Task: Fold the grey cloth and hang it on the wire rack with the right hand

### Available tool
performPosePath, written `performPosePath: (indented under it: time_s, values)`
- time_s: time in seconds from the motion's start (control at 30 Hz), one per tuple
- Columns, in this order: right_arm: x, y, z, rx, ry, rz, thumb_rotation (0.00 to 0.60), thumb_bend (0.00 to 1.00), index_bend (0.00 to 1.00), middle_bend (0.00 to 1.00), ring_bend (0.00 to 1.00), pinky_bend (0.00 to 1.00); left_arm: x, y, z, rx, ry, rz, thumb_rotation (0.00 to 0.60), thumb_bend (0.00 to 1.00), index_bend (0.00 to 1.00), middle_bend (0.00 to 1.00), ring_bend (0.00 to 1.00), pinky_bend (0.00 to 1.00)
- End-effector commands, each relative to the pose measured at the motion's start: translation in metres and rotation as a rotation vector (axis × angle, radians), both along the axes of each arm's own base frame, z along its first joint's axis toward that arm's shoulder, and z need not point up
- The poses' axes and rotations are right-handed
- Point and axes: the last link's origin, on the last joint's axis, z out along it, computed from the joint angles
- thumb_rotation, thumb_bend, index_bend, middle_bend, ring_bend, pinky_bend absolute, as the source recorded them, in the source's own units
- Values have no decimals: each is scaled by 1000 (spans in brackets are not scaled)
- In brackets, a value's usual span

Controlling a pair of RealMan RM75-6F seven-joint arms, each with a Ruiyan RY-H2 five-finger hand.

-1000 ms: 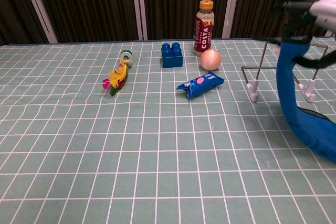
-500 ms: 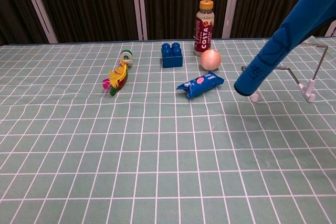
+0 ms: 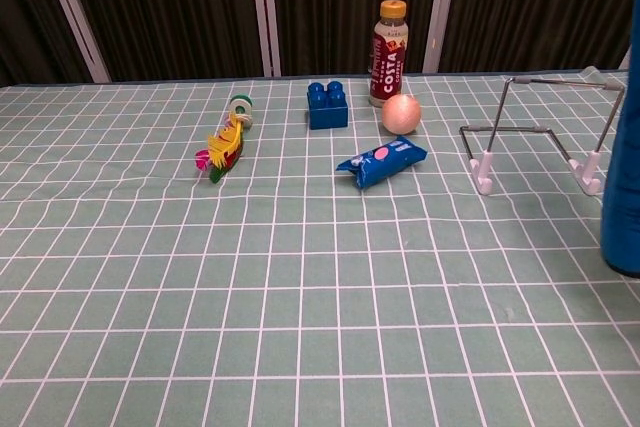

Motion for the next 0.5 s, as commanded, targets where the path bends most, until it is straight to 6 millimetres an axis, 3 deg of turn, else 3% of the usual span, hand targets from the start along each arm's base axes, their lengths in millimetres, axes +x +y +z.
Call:
performPosePath:
  time_s: [0.03,0.23,0.5]
  values:
    - [-2,-28,-21,-16,36,-72,600,543,776,137,0,237,-1,1,-1,-2,2,5,600,0,0,0,0,0]
    - [0,-58,-39,-53,18,-151,600,543,777,138,0,242,-4,5,-2,-3,4,22,600,0,0,0,0,0]
    - [5,-82,-46,-92,75,-173,600,543,776,138,0,240,-8,10,-3,-8,7,43,600,0,0,0,0,0]
